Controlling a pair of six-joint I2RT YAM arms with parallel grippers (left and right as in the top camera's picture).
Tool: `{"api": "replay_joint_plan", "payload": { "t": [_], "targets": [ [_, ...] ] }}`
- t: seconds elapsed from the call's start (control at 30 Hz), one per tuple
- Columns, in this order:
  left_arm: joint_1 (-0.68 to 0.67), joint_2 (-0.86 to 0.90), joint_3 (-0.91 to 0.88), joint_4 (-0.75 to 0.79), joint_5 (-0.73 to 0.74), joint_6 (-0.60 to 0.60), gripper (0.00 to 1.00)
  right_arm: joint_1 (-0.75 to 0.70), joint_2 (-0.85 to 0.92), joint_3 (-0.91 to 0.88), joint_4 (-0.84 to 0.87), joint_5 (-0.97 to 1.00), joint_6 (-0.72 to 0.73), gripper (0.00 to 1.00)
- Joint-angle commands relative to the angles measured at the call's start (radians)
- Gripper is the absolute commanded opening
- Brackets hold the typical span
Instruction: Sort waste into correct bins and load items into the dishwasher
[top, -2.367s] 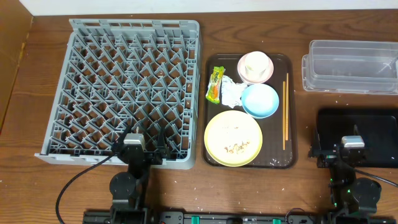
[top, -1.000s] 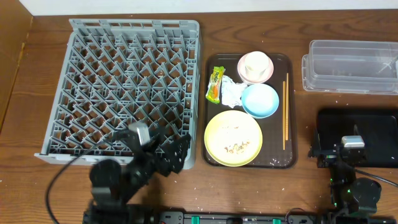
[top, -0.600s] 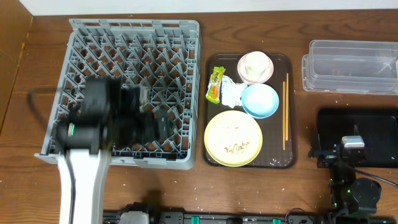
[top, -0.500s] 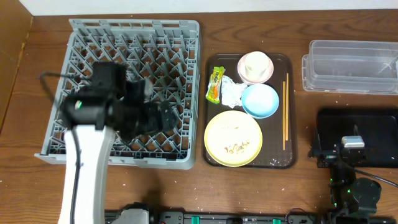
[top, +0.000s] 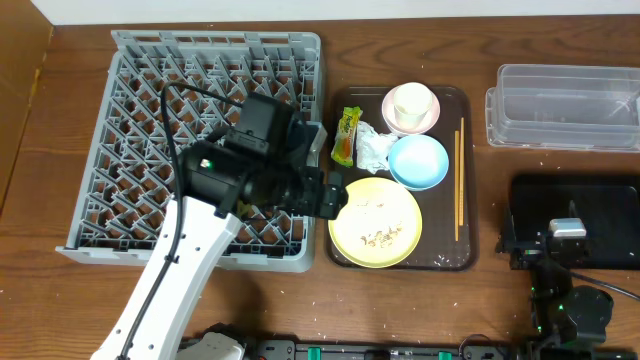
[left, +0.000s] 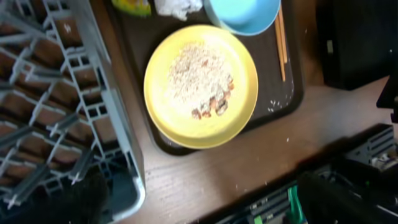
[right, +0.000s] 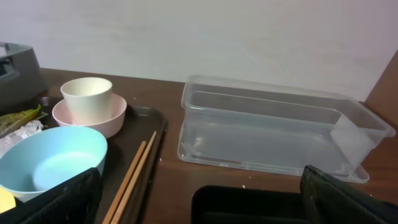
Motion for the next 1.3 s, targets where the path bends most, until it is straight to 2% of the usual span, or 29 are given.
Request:
{"api": "replay_joint_plan", "payload": {
  "t": [0.0,0.23,0.37,0.53,0.7,0.83,0.93,1.0,1.03,1.2,1.27],
  "targets": [
    [-0.016,-0.003,0.022,0.039,-0.048,-0.056,0.98,-0.004,-0.006,-0.002,-0.004,0.002,0.001,0.99],
    [-0.016,0.010,0.015,0.231,-0.048,-0.069,1.00,-0.004,-0.006,-0.002,-0.004,0.002,0.001,0.99],
    [-0.020,0.055,0.012,0.325,-0.056,-0.070,0.91,-0.004,-0.006,-0.002,-0.004,0.002,0.001,0.99],
    [-0.020,0.107,0.012,0.341,-0.057,-0.078,0.91,-0.004,-0.006,-0.002,-0.004,0.002,0.001,0.99],
    [0.024,0.053,0.024,0.315,-0.093,-0.086,0.92,-0.004,-0.006,-0.002,-0.004,0.002,0.000,0.99],
    [0.139,-0.057,0.028,0.217,-0.305,-0.138,0.92,-0.004,-0.006,-0.002,-0.004,0.002,0.001,0.99],
    [0.286,-0.159,0.028,0.122,-0.467,-0.192,0.93,-0.004,-0.006,-0.002,-0.004,0.002,0.000,0.99],
    [0.373,-0.207,0.028,0.080,-0.513,-0.212,0.93,-0.004,-0.006,-0.002,-0.004,0.002,0.001,0.99],
    [0.430,-0.235,0.028,0.059,-0.528,-0.216,0.98,-0.004,-0.006,-0.002,-0.004,0.002,0.001,0.99],
    [0.658,-0.323,0.027,-0.018,-0.526,-0.216,0.98,-0.004,-0.006,-0.002,0.002,0.010,-0.008,0.99],
    [0.716,-0.344,0.027,-0.060,-0.523,-0.215,0.98,-0.004,-0.006,-0.002,0.072,-0.025,0.022,0.99]
  ]
}}
